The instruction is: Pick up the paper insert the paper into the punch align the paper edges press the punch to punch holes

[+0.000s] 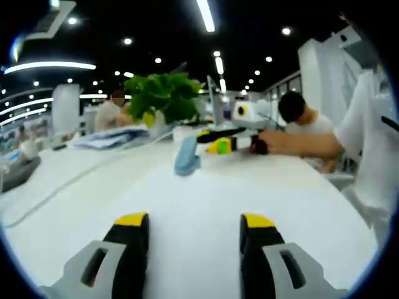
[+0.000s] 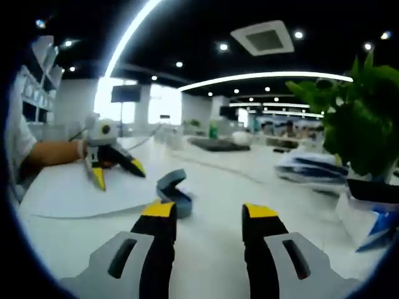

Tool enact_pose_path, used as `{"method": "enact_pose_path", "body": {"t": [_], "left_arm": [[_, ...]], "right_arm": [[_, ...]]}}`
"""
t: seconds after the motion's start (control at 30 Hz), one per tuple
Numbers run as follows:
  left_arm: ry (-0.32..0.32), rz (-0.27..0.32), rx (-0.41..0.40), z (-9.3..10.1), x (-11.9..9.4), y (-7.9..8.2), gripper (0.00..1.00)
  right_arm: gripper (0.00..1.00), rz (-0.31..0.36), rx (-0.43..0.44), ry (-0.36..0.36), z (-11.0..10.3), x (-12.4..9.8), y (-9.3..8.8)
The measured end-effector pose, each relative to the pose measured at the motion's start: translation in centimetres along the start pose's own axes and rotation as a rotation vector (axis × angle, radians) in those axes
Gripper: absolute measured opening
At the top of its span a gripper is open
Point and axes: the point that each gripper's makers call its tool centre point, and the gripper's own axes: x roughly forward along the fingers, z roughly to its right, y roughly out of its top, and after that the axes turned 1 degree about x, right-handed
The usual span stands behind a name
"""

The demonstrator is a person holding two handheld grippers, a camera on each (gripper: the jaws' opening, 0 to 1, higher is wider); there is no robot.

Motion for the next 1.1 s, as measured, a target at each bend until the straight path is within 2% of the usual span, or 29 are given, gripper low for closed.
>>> {"method": "enact_pose_path", "body": {"t": [0.1,0.3,0.47,0.67,1.1], "left_arm": [[0.001,0.004,-0.002,-0.1,0.1,0.0,0.59],[0.005,0.008,-0.004,-0.1,0.2,0.1,0.59],[0.006,0.009,-0.004,-0.4,0.3,0.2,0.59],[0.015,0.01,-0.006,-0.6,0.2,0.3,0.59],[0.017,0.009,-0.006,-0.4,0.1,0.5,0.58]], "right_arm": [[0.42,-0.048,-0.003,0.12,-1.3,1.0,-0.9],[0.41,-0.068,-0.027,0.213,-2.1,2.8,-1.1],[0.28,-0.059,-0.058,0.304,-3.2,3.4,-1.0],[0.25,-0.084,-0.021,0.355,-3.2,3.6,-1.4],[0.22,-0.072,-0.057,0.432,-3.8,3.3,-1.4]]}}
